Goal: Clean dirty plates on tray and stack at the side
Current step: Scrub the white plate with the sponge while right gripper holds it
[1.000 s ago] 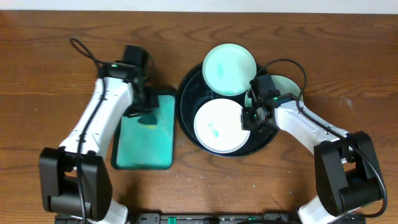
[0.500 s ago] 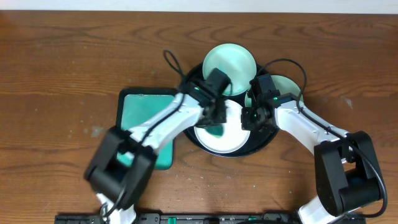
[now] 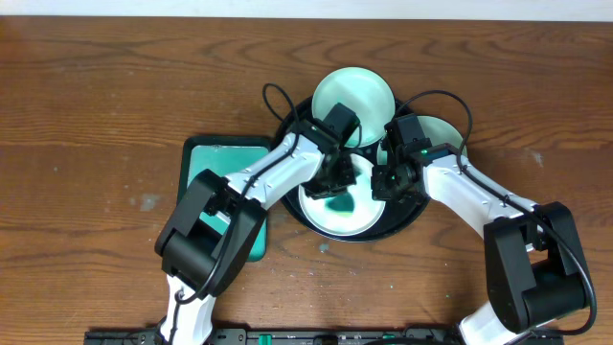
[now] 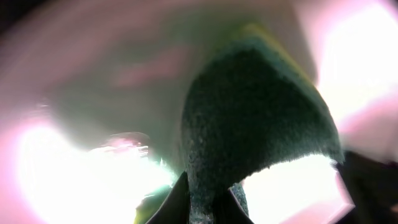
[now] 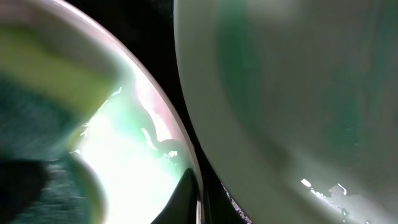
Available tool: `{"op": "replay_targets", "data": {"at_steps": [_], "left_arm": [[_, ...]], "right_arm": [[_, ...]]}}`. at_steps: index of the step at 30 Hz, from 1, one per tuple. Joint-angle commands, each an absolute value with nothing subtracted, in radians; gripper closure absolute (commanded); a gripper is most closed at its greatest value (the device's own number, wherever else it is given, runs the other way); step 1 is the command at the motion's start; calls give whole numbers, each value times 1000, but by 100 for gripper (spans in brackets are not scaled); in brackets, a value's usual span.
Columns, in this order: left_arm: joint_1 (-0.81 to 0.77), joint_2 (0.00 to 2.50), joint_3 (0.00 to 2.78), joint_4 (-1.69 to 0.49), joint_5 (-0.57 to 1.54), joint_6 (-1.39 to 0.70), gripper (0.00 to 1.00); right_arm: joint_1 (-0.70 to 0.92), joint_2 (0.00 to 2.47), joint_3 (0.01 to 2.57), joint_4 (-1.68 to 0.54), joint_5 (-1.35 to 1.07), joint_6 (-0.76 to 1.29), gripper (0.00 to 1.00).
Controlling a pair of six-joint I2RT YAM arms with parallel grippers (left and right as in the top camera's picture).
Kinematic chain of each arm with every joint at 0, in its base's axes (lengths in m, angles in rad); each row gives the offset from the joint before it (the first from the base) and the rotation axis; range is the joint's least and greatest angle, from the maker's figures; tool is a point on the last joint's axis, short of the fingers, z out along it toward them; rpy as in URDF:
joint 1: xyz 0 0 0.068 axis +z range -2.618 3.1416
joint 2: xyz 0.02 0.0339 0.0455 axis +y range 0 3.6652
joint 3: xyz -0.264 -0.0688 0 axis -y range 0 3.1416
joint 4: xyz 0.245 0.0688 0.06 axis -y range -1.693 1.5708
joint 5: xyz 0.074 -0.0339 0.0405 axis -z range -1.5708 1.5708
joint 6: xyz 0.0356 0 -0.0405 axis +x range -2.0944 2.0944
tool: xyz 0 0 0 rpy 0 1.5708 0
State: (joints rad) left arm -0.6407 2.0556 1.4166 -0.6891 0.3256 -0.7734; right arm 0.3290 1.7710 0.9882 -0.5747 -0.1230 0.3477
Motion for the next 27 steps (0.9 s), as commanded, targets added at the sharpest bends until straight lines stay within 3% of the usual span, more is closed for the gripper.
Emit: {"op": "replay_targets", "data": {"at_steps": [1,10,13,20,22,27], "left_arm": [[-596,2117,1431,-838,40,-797,93],[-598,2117,1506,-961,-205,-675,93],[-604,2121,1501,-882,-49,-631,92],[-628,2159,1491,-666,535,-601,93],[-650,2168,1491,-642,628,-595,93],[-667,2168,1491,-698,627,-569,93]], "right_arm": [[322,1805,979,-567,-72,336,99],[323,1805,979,-567,-72,336,99],[322,1805,979,-564,-72,336,99],[322,1805,979,-566,-72,336,99],[322,1805,979,-566,-72,336,99],[322,1805,979,-568,-72,336,99]]}}
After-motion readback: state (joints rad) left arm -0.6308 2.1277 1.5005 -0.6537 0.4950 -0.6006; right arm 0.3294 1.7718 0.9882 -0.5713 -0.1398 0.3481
